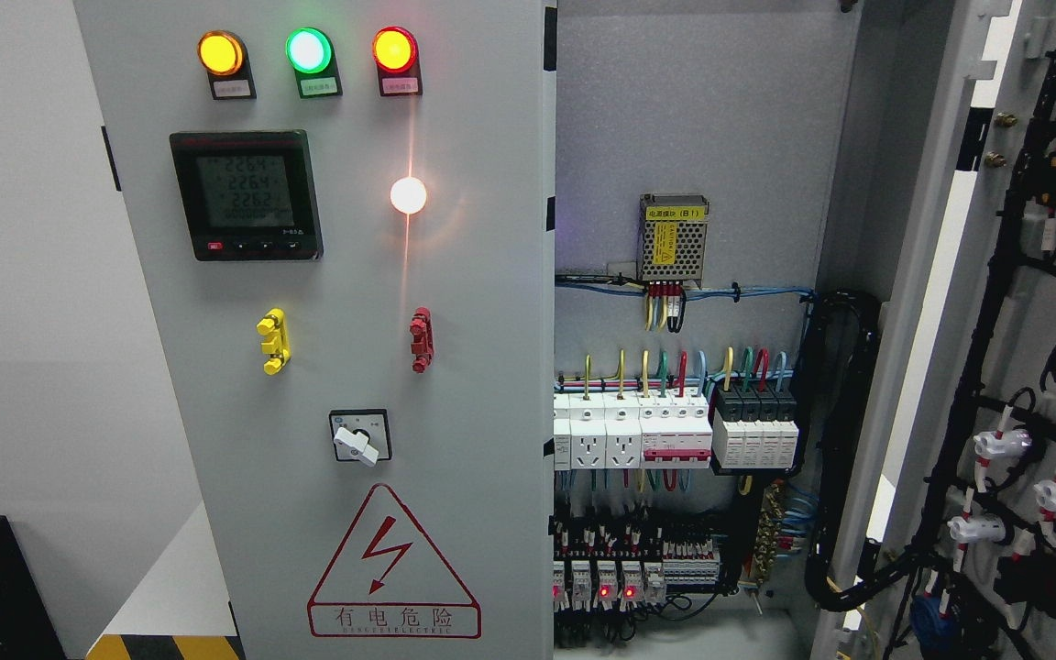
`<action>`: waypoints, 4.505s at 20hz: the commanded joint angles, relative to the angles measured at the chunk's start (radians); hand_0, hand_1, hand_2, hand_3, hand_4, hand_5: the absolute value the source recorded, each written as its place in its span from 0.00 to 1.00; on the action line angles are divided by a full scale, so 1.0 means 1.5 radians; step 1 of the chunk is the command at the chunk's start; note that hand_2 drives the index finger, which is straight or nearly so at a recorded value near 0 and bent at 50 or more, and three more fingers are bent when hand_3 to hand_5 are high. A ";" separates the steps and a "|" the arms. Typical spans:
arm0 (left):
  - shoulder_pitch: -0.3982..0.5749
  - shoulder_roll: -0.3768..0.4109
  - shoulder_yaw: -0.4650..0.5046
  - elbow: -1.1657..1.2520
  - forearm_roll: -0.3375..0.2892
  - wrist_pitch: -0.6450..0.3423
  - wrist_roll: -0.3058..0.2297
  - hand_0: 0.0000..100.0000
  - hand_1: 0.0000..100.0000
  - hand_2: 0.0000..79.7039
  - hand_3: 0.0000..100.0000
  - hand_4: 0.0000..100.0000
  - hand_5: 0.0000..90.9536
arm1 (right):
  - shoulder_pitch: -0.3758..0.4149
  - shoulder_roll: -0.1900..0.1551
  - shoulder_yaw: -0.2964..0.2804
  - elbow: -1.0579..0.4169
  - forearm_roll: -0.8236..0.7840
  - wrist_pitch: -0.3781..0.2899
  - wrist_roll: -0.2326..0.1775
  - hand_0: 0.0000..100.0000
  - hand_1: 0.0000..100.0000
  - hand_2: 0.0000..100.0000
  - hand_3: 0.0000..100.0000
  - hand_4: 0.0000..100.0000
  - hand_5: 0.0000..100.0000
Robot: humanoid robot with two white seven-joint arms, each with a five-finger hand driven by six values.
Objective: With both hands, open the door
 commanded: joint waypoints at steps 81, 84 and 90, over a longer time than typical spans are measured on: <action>0.000 -0.003 -0.022 -0.001 0.000 -0.002 0.000 0.00 0.00 0.00 0.00 0.00 0.00 | -0.764 -0.071 0.042 0.306 -0.208 0.400 0.176 0.19 0.00 0.00 0.00 0.00 0.00; 0.000 -0.003 -0.022 0.000 0.000 -0.001 0.000 0.00 0.00 0.00 0.00 0.00 0.00 | -0.775 -0.071 0.042 0.306 -0.247 0.443 0.177 0.19 0.00 0.00 0.00 0.00 0.00; 0.000 -0.003 -0.022 0.000 0.000 -0.002 0.000 0.00 0.00 0.00 0.00 0.00 0.00 | -0.782 -0.071 0.043 0.305 -0.263 0.459 0.212 0.19 0.00 0.00 0.00 0.00 0.00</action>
